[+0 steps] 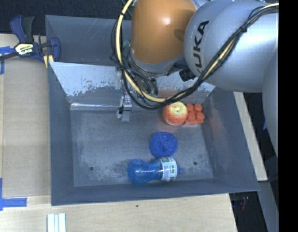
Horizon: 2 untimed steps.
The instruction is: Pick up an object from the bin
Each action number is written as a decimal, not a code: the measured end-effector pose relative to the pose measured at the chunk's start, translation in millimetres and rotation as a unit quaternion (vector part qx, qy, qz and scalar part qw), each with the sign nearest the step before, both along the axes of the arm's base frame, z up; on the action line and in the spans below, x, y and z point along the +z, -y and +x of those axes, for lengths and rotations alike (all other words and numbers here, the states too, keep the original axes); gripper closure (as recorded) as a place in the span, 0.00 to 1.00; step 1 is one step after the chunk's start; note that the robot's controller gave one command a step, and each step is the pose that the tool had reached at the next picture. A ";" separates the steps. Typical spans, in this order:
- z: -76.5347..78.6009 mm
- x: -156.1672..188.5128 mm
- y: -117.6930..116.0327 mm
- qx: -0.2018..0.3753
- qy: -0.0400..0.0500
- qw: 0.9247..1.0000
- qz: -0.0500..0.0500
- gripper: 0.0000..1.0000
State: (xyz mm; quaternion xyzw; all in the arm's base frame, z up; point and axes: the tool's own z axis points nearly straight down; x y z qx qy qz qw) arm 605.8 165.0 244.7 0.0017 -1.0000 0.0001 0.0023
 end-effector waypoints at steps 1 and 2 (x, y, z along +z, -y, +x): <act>1.1 5.5 1.2 -0.002 0.004 1.000 0.001 0.00; 11.7 -73.9 5.2 -0.007 0.006 1.000 0.001 0.00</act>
Offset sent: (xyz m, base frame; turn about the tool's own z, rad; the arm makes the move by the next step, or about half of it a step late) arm 0.0222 -0.0114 -0.1747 0.0254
